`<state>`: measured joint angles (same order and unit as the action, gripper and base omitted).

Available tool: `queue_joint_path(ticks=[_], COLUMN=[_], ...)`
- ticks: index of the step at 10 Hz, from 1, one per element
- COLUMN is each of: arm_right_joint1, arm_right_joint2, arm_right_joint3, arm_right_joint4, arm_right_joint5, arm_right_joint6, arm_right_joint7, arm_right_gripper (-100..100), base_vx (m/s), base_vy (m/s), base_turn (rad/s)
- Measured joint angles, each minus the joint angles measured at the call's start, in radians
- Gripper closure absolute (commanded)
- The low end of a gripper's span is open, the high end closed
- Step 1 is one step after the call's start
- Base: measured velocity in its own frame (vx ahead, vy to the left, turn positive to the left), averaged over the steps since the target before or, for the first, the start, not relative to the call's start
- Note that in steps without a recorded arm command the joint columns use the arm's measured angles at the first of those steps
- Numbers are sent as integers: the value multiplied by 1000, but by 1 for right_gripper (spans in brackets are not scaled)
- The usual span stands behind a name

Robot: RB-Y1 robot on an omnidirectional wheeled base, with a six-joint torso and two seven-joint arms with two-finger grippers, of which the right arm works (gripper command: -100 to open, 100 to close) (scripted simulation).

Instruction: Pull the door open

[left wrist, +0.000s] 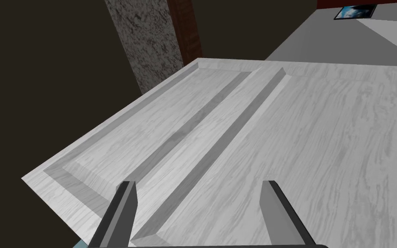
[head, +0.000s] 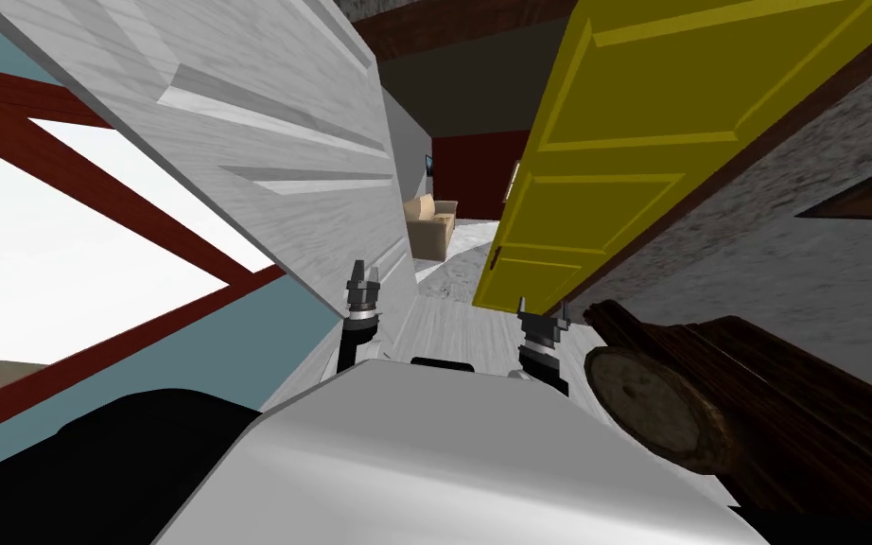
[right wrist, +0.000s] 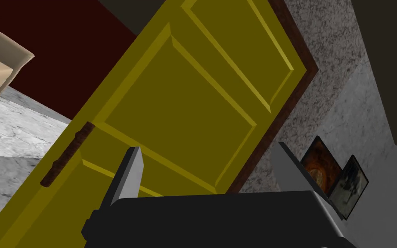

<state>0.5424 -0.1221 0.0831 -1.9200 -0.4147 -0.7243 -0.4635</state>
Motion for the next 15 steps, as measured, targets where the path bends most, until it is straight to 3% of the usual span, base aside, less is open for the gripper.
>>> queue_joint_path(ticks=[6, 9, 13, 15], arm_right_joint1=[22, 31, 52, 47], arm_right_joint2=[-23, -30, -53, -55], arm_right_joint3=[11, 14, 15, 20], arm_right_joint4=[121, 166, 241, 285], arm_right_joint5=[-88, -136, -202, -216], arm_right_joint6=[-72, -92, -138, -161], arm_right_joint7=[-122, -177, -267, -294], arm_right_gripper=[-100, -100, -100, -100], base_vx=[90, 96, 74, 49], base_vy=[-38, -48, -47, -29], base_turn=[196, 181, 162, 161])
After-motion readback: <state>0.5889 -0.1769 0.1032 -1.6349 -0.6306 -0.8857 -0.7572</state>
